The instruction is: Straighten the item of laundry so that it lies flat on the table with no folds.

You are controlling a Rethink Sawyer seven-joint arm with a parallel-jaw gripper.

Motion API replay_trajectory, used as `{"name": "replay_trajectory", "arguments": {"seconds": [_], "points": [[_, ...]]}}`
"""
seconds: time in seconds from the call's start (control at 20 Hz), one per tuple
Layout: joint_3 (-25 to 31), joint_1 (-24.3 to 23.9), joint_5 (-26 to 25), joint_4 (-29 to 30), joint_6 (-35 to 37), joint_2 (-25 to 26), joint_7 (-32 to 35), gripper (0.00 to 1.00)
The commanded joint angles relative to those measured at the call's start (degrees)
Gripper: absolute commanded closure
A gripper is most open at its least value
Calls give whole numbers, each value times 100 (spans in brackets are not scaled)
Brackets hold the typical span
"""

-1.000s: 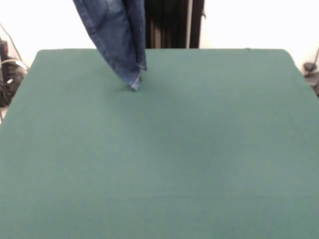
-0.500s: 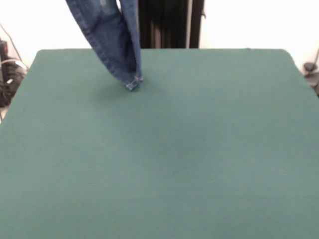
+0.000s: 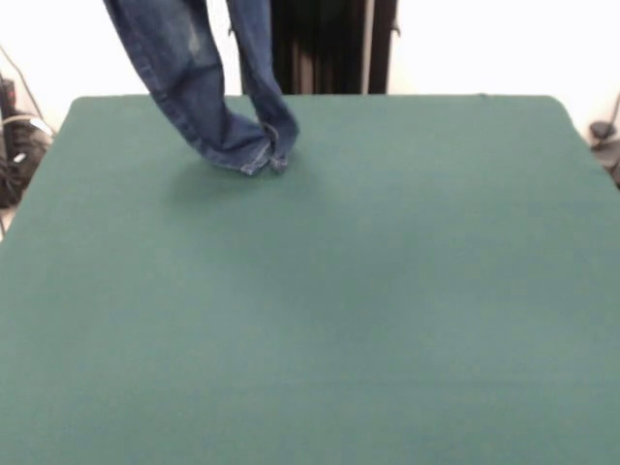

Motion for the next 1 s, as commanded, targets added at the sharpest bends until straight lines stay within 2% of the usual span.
{"name": "replay_trajectory", "arguments": {"seconds": [0.05, 0.25, 0.65, 0.8, 1.0], "points": [[1431, -219, 31, 483, -224, 305, 682, 100], [1844, -365, 140, 552, -782, 578, 1077, 100], [2112, -239, 518, 674, -1904, 1233, 1983, 100], [2704, -534, 770, 875, -2245, 1147, 1875, 100], [3857, -1203, 1154, 1281, -2942, 1001, 1913, 100]]}}
